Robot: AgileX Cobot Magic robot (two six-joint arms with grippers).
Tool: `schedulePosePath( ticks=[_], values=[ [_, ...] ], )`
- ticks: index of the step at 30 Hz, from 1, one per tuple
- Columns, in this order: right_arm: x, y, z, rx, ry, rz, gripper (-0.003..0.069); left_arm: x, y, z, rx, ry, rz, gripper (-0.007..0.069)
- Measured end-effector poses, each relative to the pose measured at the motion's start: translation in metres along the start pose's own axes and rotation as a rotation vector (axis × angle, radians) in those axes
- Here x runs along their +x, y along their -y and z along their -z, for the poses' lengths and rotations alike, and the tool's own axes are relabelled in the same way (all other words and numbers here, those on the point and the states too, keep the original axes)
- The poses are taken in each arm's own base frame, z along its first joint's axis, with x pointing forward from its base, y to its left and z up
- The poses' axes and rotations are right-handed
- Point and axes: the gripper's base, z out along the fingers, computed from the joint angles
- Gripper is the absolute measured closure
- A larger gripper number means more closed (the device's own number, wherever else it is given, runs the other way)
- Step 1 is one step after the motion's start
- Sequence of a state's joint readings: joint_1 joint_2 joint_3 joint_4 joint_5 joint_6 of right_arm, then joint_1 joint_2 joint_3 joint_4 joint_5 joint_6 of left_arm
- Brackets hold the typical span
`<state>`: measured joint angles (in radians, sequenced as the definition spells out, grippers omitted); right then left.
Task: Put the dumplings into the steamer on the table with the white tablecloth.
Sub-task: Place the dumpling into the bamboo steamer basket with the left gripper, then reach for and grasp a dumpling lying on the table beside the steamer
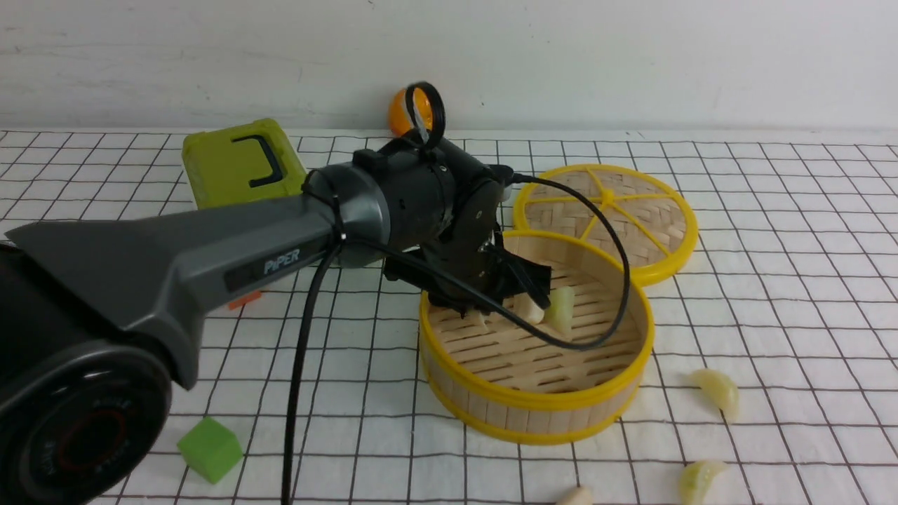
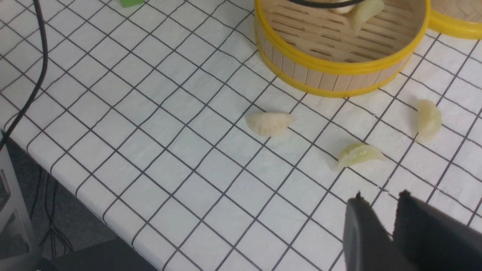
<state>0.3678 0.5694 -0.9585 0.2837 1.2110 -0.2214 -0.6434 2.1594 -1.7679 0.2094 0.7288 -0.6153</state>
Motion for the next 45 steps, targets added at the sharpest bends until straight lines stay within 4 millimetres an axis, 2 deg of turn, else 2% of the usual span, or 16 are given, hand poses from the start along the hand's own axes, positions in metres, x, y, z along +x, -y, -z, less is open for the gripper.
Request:
schedulePosePath(
  ticks=[5, 8, 14, 16, 19, 22, 24, 25, 28, 31, 33, 34, 41, 42, 44, 45],
  values=[
    [0.005, 0.001, -0.008, -0.003, -0.028, -0.009, 0.0516, -0.006, 0.002, -0.001, 0.015, 0.045, 0.023, 0.0447],
    [0.010, 0.003, -0.015, -0.004, -0.048, -0.017, 0.0513, -0.006, 0.002, 0.000, 0.015, 0.046, 0.027, 0.0402],
    [0.014, 0.006, -0.024, 0.005, -0.052, -0.024, 0.0510, -0.004, 0.000, 0.000, -0.008, 0.023, 0.021, 0.0237],
    [0.014, 0.006, -0.024, 0.005, -0.050, -0.024, 0.0510, -0.003, -0.001, 0.000, -0.019, 0.011, 0.013, 0.0221],
    [0.013, 0.006, -0.024, 0.007, -0.044, -0.024, 0.0506, -0.005, -0.003, 0.016, -0.043, -0.011, -0.046, 0.0209],
    [0.010, 0.007, -0.025, 0.013, -0.044, -0.023, 0.0505, -0.017, -0.004, 0.069, -0.034, 0.032, -0.134, 0.0224],
    [0.005, 0.009, -0.026, 0.016, -0.059, -0.022, 0.0505, -0.023, -0.006, 0.113, -0.020, 0.080, -0.171, 0.0250],
    [0.000, 0.009, -0.027, 0.015, -0.067, -0.017, 0.0508, -0.026, -0.008, 0.145, -0.008, 0.119, -0.198, 0.0269],
    [-0.017, 0.012, -0.032, -0.002, -0.103, 0.019, 0.0546, -0.020, -0.020, 0.214, 0.011, 0.186, -0.232, 0.0344],
    [-0.031, 0.011, -0.040, -0.060, -0.131, 0.051, 0.0612, 0.000, -0.038, 0.257, 0.018, 0.214, -0.233, 0.0417],
    [-0.042, 0.008, -0.048, -0.144, -0.145, 0.082, 0.0670, 0.032, -0.057, 0.278, 0.018, 0.193, -0.232, 0.0479],
    [-0.043, 0.007, -0.049, -0.152, -0.146, 0.085, 0.0674, 0.034, -0.059, 0.278, 0.019, 0.192, -0.232, 0.0484],
    [-0.059, -0.010, -0.086, -0.326, -0.276, 0.269, 0.0670, 0.151, -0.113, 0.286, 0.089, 0.158, -0.189, 0.0586],
    [-0.060, -0.011, -0.088, -0.328, -0.281, 0.274, 0.0670, 0.154, -0.115, 0.286, 0.094, 0.165, -0.181, 0.0587],
    [-0.065, -0.016, -0.103, -0.334, -0.335, 0.335, 0.0669, 0.180, -0.129, 0.293, 0.123, 0.213, -0.135, 0.0596],
    [-0.069, -0.019, -0.118, -0.331, -0.381, 0.381, 0.0667, 0.204, -0.141, 0.293, 0.148, 0.248, -0.080, 0.0603]
  ],
)
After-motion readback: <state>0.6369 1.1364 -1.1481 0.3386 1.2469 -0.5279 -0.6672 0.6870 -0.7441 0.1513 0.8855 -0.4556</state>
